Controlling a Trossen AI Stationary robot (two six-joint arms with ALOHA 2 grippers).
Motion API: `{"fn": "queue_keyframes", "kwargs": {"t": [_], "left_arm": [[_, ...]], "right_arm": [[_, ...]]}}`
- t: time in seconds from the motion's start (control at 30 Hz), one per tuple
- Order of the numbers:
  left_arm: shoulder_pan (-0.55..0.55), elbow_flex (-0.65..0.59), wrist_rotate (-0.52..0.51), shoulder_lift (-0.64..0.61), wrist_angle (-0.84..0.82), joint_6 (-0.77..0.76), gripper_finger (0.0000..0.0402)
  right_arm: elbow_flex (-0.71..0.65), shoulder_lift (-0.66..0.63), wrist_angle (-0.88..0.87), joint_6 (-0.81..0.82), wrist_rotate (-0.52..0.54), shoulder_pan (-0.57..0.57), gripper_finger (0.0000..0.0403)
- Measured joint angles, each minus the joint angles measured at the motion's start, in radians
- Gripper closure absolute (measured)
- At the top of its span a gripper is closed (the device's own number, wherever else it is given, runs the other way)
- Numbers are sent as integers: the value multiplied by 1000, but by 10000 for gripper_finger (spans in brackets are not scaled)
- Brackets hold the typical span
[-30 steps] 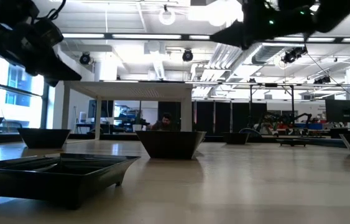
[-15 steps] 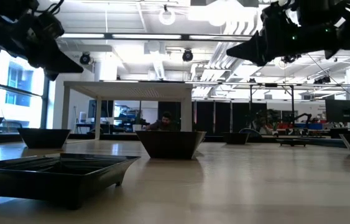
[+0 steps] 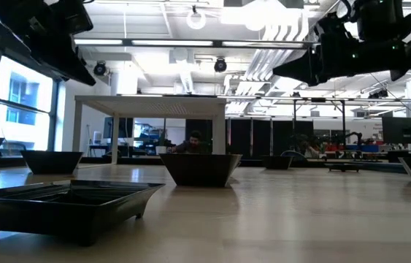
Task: Pick & Place Mini shaped plates
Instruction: Put the black distorted square plate on the shelf
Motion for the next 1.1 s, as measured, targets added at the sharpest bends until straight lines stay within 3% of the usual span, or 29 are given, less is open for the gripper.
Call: {"fn": "queue_keyframes", "kwargs": {"t": [0.2,0.43,0.73,0.97,1.1], "left_arm": [[-146,61,-62,135,-91,-211,401],[-197,89,-92,284,-277,-503,380],[-195,89,-97,485,-288,-538,278],[-195,89,-81,555,-251,-562,271],[-195,89,-67,567,-232,-562,290]], "right_arm": [[-10,0,14,-4,0,0,402],[-10,0,12,-13,-6,0,402],[-10,0,12,-34,-8,0,401],[-9,0,12,-34,-8,0,401],[-9,0,12,-35,-8,0,401]]}}
